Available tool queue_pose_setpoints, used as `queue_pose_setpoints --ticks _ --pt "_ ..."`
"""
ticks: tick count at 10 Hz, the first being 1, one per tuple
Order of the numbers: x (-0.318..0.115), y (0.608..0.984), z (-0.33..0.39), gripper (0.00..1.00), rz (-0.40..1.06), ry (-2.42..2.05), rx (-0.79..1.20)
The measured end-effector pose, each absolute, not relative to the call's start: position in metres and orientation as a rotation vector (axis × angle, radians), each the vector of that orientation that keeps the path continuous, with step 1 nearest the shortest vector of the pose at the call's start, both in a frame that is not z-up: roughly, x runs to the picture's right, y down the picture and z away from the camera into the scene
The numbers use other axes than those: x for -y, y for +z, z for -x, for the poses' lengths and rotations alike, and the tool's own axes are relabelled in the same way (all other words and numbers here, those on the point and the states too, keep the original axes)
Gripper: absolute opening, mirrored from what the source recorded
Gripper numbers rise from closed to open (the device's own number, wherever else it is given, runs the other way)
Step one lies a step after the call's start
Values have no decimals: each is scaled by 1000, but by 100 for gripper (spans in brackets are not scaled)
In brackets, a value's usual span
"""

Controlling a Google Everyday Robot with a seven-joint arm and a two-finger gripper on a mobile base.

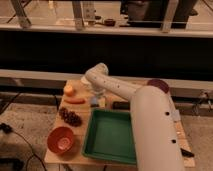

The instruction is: Wipe red bowl with eraser

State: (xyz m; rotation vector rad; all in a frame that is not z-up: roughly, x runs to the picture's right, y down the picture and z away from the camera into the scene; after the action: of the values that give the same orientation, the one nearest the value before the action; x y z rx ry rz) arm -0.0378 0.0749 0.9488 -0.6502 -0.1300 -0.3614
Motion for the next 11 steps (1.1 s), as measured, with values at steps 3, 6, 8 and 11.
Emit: queue_pose_setpoints --ticks 3,6,8,11 --pt "-82 956 42 80 662 -359 139" --pt "-86 957 41 63 663 -360 151" --pt "-83 953 42 44 658 -367 148" --pt "-80 949 45 15 663 -372 144"
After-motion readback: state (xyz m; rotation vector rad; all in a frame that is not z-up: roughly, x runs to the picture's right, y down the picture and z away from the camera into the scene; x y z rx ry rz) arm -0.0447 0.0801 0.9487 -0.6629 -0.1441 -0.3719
